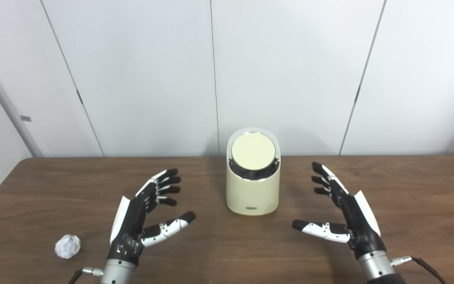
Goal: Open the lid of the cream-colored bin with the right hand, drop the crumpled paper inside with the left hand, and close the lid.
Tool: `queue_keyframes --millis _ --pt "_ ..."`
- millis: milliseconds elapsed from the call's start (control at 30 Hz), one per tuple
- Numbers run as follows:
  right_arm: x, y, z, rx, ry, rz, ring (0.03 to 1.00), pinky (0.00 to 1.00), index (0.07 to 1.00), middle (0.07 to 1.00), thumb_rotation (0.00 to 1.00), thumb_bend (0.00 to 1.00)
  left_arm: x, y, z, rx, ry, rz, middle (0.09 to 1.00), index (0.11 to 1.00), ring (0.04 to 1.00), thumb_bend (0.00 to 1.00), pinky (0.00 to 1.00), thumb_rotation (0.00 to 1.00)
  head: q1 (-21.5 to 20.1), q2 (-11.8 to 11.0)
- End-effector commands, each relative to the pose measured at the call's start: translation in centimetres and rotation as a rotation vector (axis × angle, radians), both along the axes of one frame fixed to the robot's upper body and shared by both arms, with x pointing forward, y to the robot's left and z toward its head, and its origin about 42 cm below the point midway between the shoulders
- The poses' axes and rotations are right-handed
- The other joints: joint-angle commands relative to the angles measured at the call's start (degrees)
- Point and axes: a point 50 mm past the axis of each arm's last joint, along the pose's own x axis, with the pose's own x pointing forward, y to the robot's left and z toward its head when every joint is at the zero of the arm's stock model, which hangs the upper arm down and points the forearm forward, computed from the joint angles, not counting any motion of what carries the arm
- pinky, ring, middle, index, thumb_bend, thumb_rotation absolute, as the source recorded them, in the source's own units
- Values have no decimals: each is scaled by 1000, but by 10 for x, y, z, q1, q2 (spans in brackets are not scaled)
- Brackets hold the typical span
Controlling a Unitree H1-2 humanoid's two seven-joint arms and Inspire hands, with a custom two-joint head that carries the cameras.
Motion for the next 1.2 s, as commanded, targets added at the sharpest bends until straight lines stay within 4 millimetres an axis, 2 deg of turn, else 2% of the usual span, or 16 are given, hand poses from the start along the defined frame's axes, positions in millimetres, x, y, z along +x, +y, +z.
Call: queue_keyframes --millis 0,167,233,400,600,733,1000,1167 --pt "8 9 18 3 -87 11 850 740 891 907 386 789 6 -3 13 11 -75 -11 794 832 737 716 627 173 -1 -3" --pt "12 14 22 -4 -91 19 864 773 894 911 394 759 8 -3 10 17 -76 -6 791 828 743 722 618 173 -8 -17" --pt "15 16 24 -10 -93 21 872 783 895 913 391 751 9 -3 8 19 -79 -6 791 828 743 720 612 160 -11 -29" --pt "24 17 33 -31 -106 9 876 794 903 919 470 785 14 -1 9 33 -92 -6 791 828 737 715 617 164 -16 -45" --pt "43 20 56 -43 -102 -34 883 776 914 921 457 795 20 1 12 26 -100 -17 798 831 748 713 631 161 -20 -55" --pt "58 24 77 -87 -82 -72 902 793 953 927 497 800 22 1 13 24 -106 -19 799 839 751 715 641 154 -22 -59" --pt "84 35 117 -138 -129 -78 938 839 979 947 455 808 22 -1 12 22 -110 -18 795 836 744 712 629 132 -24 -60" --pt "95 43 138 -142 -139 -78 897 729 973 969 407 808 22 -2 11 25 -109 -20 793 830 742 713 624 134 -25 -60"
